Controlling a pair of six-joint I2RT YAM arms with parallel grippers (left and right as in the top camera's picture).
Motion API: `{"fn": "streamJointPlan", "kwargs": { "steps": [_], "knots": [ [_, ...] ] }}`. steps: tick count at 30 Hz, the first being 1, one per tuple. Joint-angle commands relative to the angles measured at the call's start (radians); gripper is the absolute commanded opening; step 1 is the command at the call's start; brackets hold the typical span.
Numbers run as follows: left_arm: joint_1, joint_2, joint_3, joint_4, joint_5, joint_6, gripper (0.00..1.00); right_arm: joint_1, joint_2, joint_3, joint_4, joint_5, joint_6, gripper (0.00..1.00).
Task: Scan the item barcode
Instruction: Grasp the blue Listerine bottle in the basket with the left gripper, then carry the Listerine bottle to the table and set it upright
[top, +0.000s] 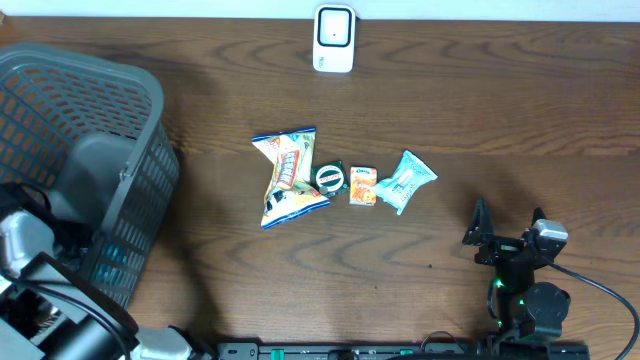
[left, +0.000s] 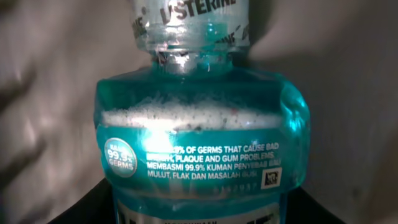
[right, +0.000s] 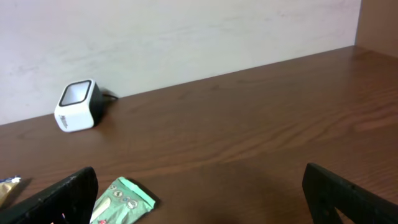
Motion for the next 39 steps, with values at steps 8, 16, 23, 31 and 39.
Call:
{"fn": "streamJointPlan", "kwargs": {
  "steps": [8,16,23,31,39],
  "knots": [
    [-0.004,-0.088,0.305,-0.127,0.275,0.011,0.36,0.005,-0.003,-0.001,-0.004,0.005,0.01,0.99],
    [-0.004,-0.237,0.385,-0.09,0.526,0.004,0.36,0.005,-0.003,-0.001,-0.004,0.005,0.01,0.99],
    [-0.029,-0.385,0.389,0.084,0.713,-0.113,0.36,0.005,-0.003,-0.001,-0.004,0.005,0.01,0.99],
    [-0.267,-0.494,0.389,0.241,0.722,-0.174,0.37,0.005,-0.003,-0.001,-0.004,0.005,0.01,0.99],
    [-0.67,-0.485,0.389,0.319,0.56,-0.146,0.37,0.005,-0.003,-0.001,-0.004,0.005,0.01,0.99]
  ]
}}
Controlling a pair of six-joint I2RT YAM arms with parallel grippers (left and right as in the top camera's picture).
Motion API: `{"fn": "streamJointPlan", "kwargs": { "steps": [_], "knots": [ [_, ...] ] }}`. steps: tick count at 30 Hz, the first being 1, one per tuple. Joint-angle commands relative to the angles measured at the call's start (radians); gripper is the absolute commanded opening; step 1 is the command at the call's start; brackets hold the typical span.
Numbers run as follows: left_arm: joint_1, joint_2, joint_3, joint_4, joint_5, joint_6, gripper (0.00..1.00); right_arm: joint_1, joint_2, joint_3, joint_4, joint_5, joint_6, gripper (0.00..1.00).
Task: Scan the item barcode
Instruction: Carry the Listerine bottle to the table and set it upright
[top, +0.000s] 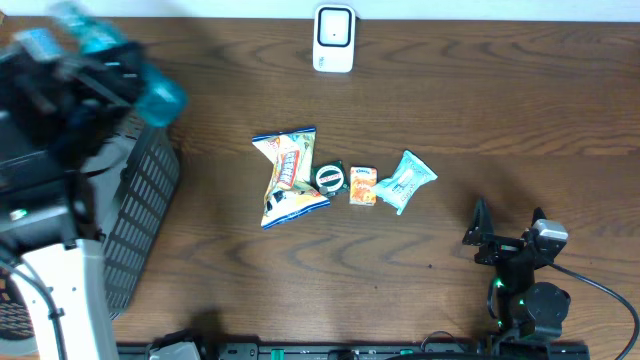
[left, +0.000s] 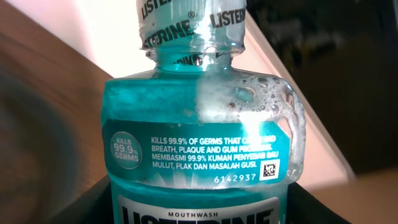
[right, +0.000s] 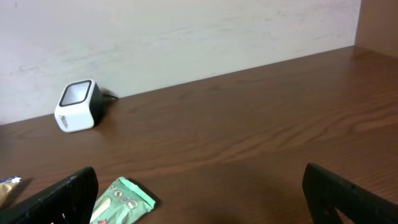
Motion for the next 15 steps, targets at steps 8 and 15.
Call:
{"fn": "streamJointPlan", "kwargs": {
  "steps": [8,15],
  "knots": [
    [-0.543,0.129,0.037,-0.032,-0.307,0.107,0.37,0.005,-0.003,-0.001,-0.004,0.005,0.01,0.99],
    [-0.77,0.315,0.037,-0.066,-0.333,0.122,0.37,0.005,-0.003,-0.001,-0.004,0.005,0.01,0.99]
  ]
}}
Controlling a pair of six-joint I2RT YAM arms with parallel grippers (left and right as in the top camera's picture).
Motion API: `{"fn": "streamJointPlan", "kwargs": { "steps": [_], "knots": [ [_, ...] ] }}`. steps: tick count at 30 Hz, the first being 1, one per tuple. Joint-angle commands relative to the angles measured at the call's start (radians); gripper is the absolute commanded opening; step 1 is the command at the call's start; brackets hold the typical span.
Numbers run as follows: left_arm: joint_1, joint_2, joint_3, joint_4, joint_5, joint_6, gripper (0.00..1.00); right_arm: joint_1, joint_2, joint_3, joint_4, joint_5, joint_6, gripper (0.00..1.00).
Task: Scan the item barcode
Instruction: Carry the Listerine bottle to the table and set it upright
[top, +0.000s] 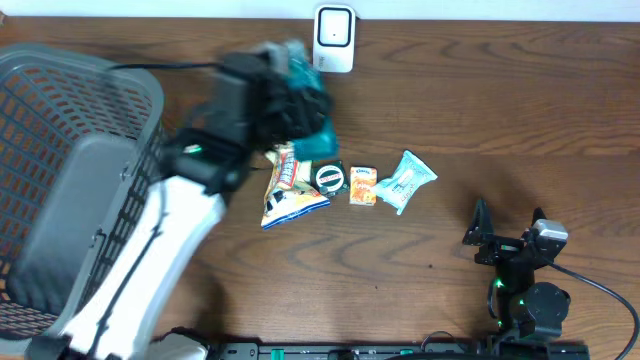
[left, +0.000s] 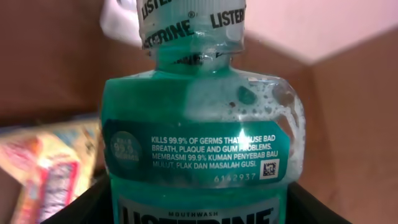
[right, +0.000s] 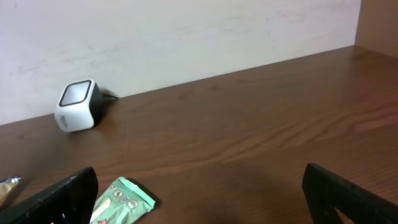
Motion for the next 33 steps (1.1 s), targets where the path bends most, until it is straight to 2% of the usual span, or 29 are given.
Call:
{"fn": "streamJointPlan", "kwargs": {
  "steps": [1,13,20,26,33],
  "knots": [
    [-0.106,0.087,0.035,0.008,-0.035,0.045,0.37,0.005,-0.003,-0.001,-0.004,0.005,0.01,0.99],
    [-0.321,0.396,0.035,0.164,-0.031,0.075,0.37,0.005,-0.003,-0.001,-0.004,0.005,0.01,0.99],
    [-0.432,0.508,0.035,0.283,0.037,0.242,0.4,0.005,-0.003,-0.001,-0.004,0.005,0.011,0.99],
    [-0.46,0.568,0.035,0.333,0.042,0.249,0.43,0.005,-0.003,-0.001,-0.004,0.005,0.01,0.99],
    [-0.461,0.661,0.035,0.414,0.172,0.244,0.45,0.005,-0.003,-0.001,-0.004,0.005,0.01,0.99]
  ]
}}
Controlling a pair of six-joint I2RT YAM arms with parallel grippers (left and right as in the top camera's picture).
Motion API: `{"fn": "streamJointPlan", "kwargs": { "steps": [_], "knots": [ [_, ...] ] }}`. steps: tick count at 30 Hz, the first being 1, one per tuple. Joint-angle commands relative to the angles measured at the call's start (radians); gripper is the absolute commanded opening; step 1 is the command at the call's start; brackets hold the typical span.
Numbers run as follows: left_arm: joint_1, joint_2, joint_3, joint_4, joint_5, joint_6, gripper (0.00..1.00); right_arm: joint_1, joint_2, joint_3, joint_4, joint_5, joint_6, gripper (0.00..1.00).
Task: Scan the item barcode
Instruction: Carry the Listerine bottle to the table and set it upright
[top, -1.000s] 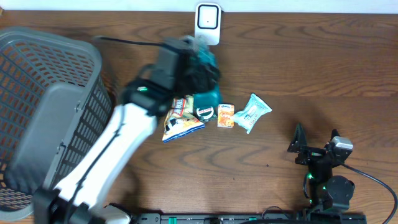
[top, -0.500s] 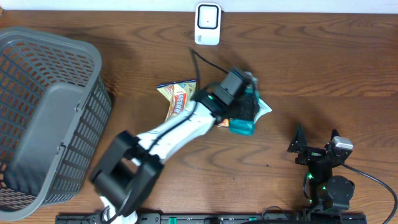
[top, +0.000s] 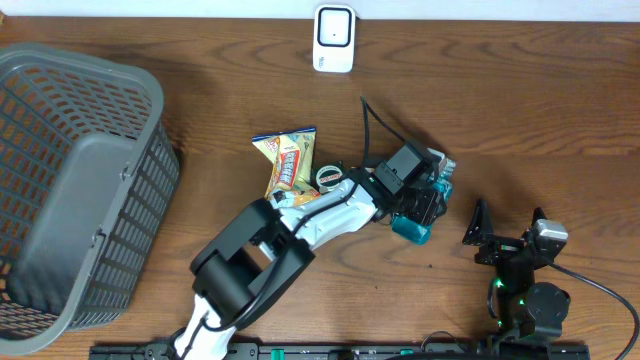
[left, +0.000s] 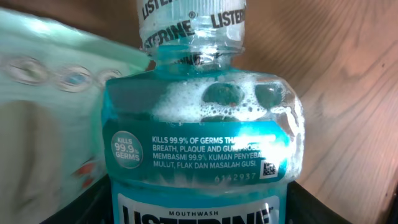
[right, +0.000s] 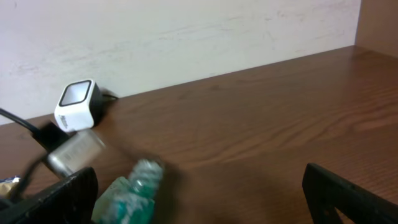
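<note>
A teal Listerine mouthwash bottle (left: 199, 155) fills the left wrist view, foam under its neck, the small square code on its label facing the camera. My left gripper (top: 413, 208) is shut on it, low over the table right of the snack row, where the bottle (top: 413, 228) shows teal. In the right wrist view the bottle (right: 134, 186) is blurred. The white barcode scanner (top: 333, 38) stands at the back centre, seen also as a scanner (right: 78, 104) by the wall. My right gripper (top: 505, 240) sits open at the front right, nothing in it.
A grey plastic basket (top: 60, 190) takes up the left side. A snack bag (top: 290, 165) and a round green item (top: 327, 177) lie mid-table beside my left arm. A mint-green packet (left: 43, 106) lies right behind the bottle.
My left gripper, still holding the bottle, was close in front of the scanner at the back centre; now it is further front and right, over the mint-green packet. The right arm has not moved.
The left gripper held the bottle low at the basket on the left. Then it was raised over the basket's back edge, then close to the scanner, and now it is right of the snack row. My right gripper stayed open and still.
</note>
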Motion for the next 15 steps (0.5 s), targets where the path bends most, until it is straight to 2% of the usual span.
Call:
{"fn": "streamJointPlan", "kwargs": {
  "steps": [1,6,15],
  "knots": [
    [0.003,0.027,0.035,0.015,0.083,0.015,0.45,0.005,-0.003,-0.001,-0.004,0.005,0.01,0.99],
    [0.035,0.03,0.035,0.01,0.075,0.015,0.45,0.005,-0.003,-0.001,-0.004,0.005,0.01,0.99],
    [0.2,0.03,0.035,-0.112,-0.098,0.016,0.45,0.005,-0.003,-0.001,-0.004,0.005,0.01,0.99]
  ]
}}
